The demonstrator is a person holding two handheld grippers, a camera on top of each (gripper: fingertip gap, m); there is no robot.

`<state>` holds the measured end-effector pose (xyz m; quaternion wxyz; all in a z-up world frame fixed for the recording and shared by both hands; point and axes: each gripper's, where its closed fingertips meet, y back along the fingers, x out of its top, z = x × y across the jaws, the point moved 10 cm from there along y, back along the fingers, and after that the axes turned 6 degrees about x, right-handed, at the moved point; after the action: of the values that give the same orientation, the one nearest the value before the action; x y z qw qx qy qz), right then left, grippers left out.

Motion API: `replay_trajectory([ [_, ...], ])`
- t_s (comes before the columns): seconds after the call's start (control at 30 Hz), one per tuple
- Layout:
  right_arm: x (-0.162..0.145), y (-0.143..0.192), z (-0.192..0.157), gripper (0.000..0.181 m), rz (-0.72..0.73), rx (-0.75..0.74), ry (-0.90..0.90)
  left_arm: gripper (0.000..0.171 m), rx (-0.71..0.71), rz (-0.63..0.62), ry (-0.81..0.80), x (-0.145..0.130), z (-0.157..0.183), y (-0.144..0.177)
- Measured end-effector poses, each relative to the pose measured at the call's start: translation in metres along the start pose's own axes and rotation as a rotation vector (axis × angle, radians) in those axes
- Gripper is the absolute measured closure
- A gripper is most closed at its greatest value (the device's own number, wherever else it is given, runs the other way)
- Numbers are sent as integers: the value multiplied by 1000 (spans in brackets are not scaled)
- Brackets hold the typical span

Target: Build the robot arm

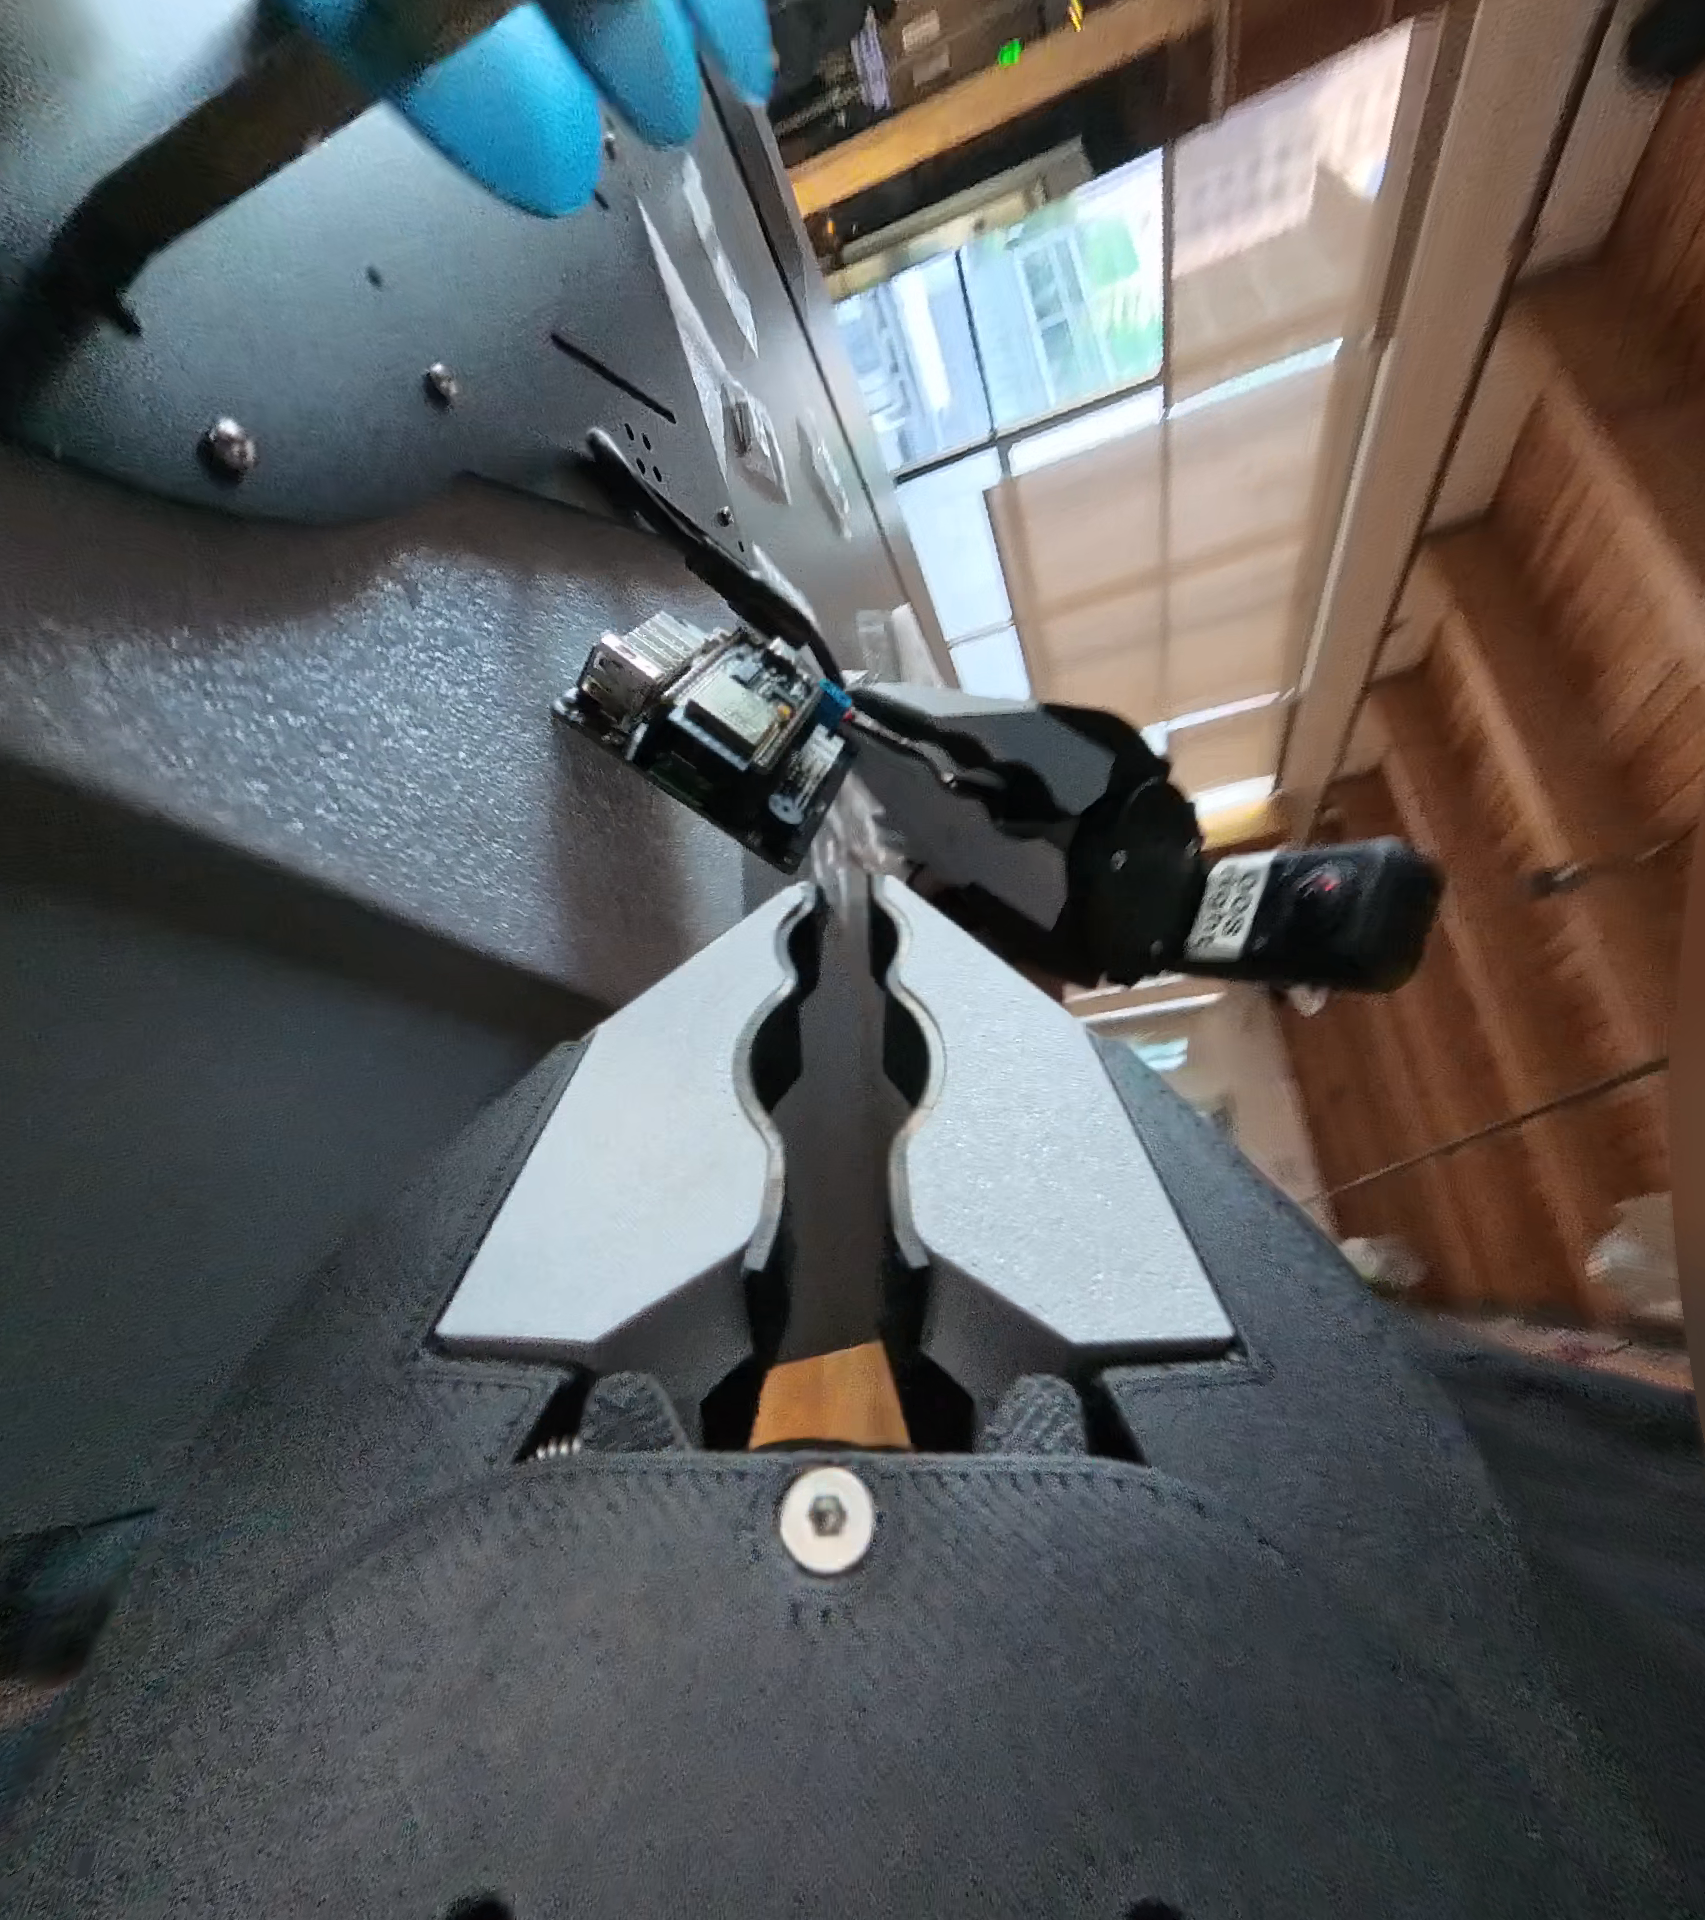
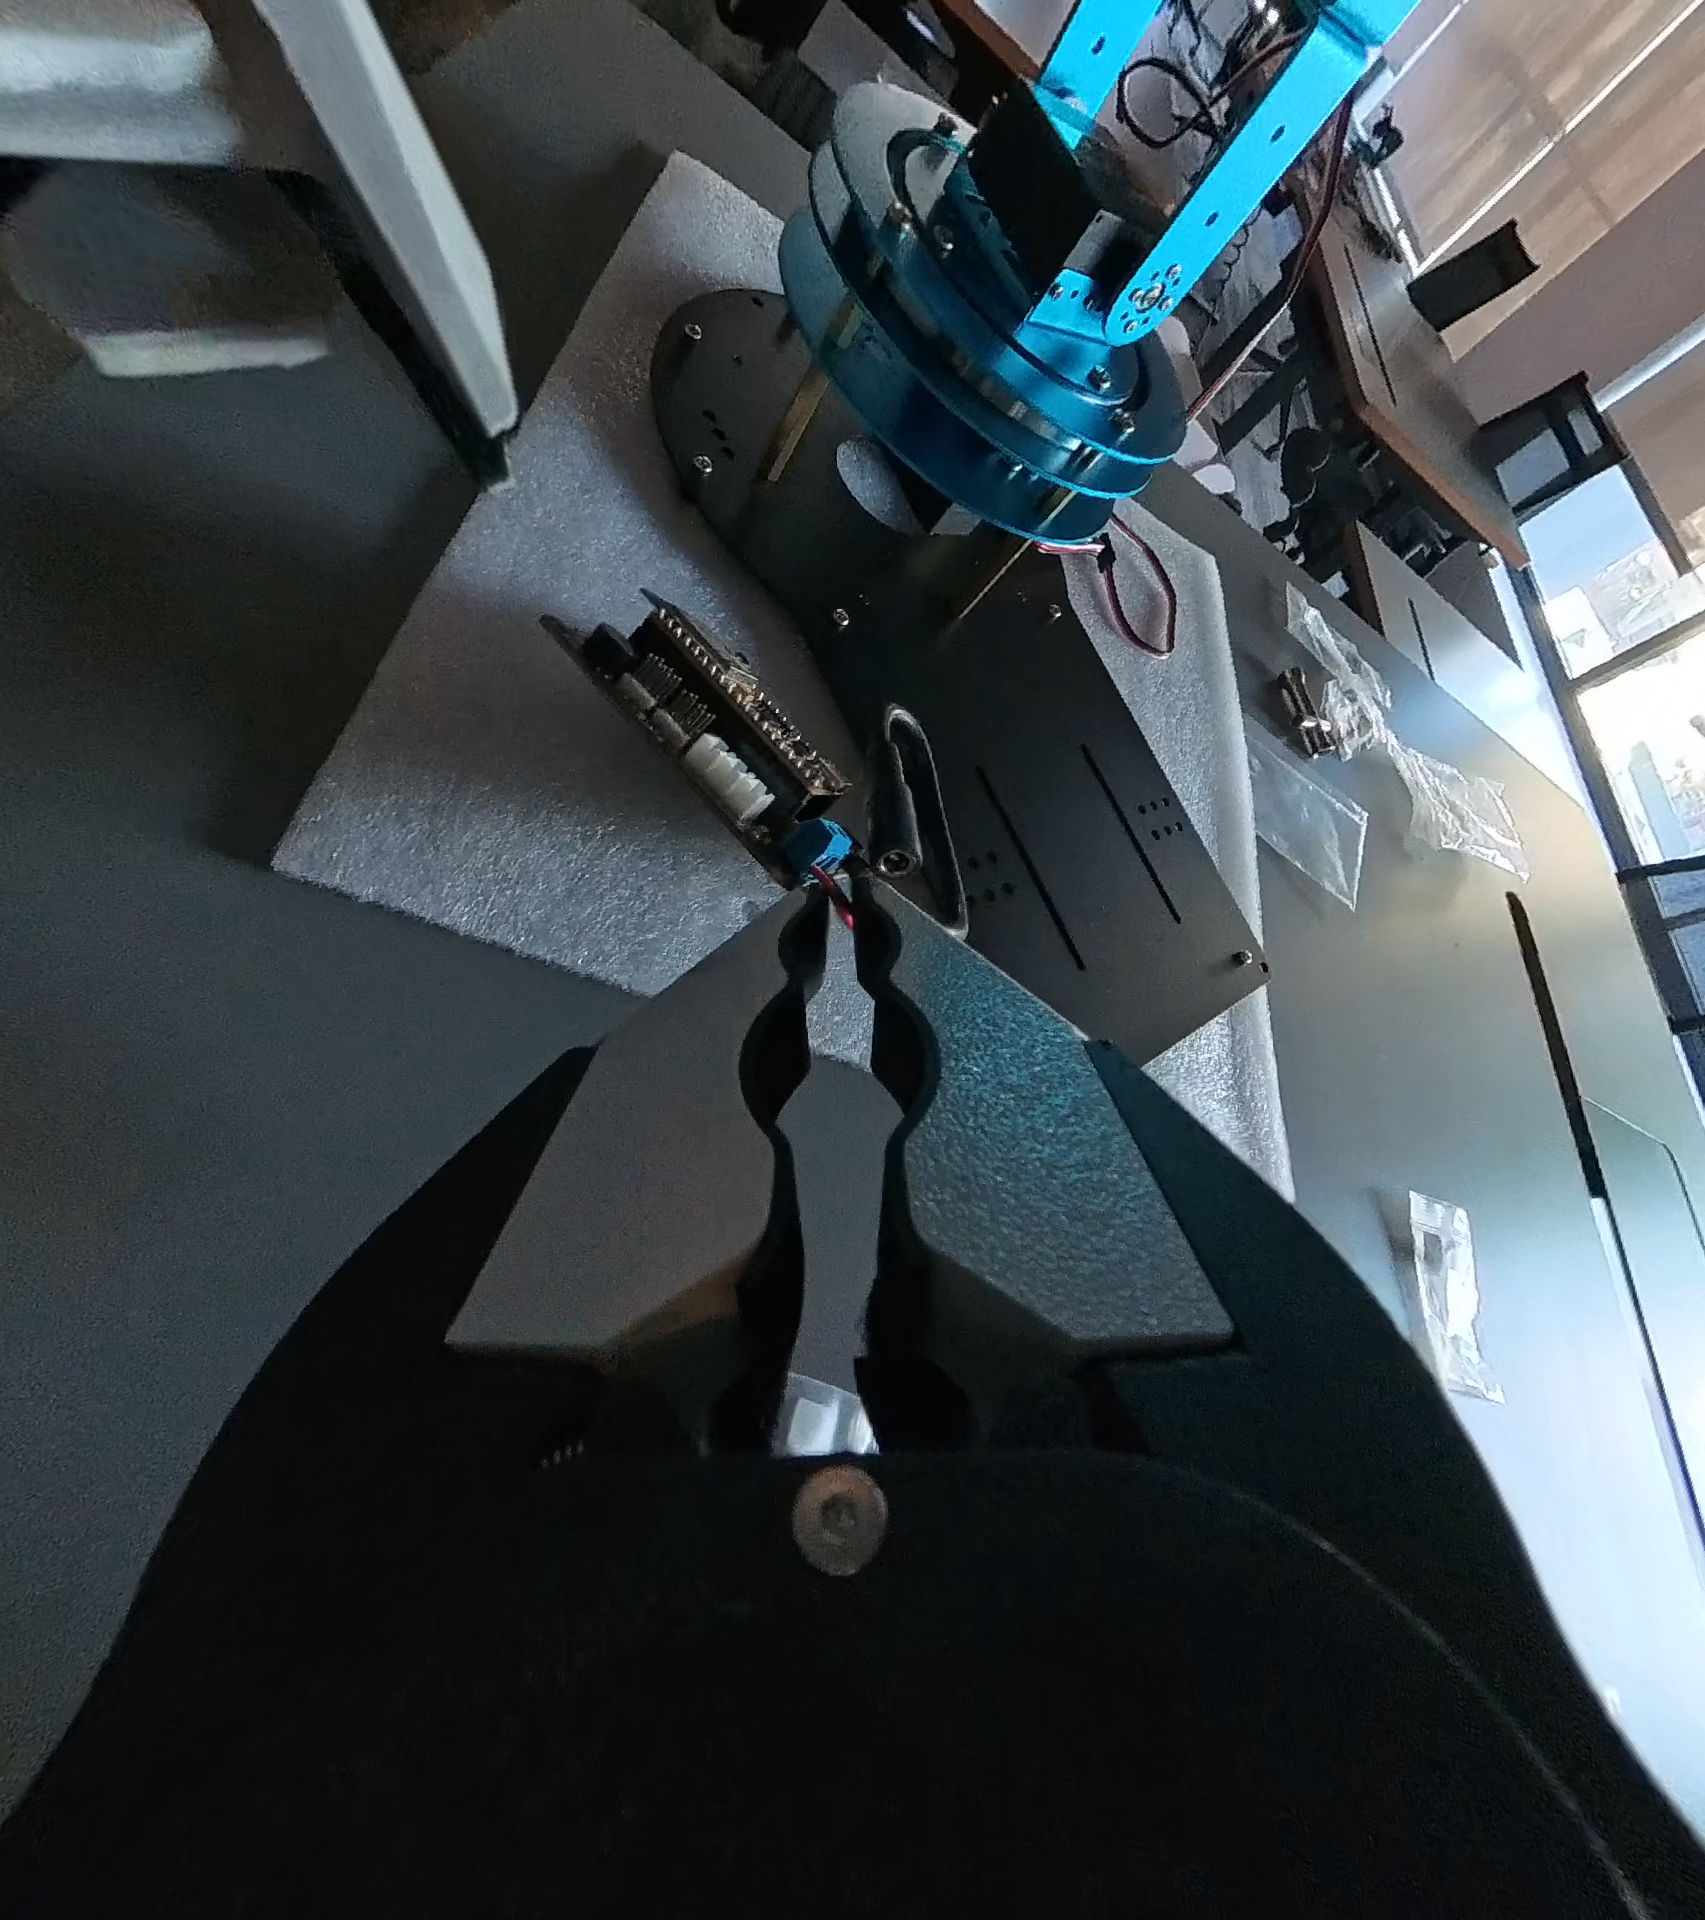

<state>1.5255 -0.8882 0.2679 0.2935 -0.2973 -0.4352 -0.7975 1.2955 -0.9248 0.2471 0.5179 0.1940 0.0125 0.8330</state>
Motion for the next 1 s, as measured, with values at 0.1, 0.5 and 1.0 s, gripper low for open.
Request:
replay_trajectory([
  [0.1,1,1,1,178,12,9,-2,155,-31,43,125,-5,-3,-5],
  [0.5,-1,0,4,178,16,34,-15,159,-75,94,302,-12,-14,-16],
  [1.0,-1,-1,7,178,46,42,-23,168,-81,55,371,-11,-17,-23],
])
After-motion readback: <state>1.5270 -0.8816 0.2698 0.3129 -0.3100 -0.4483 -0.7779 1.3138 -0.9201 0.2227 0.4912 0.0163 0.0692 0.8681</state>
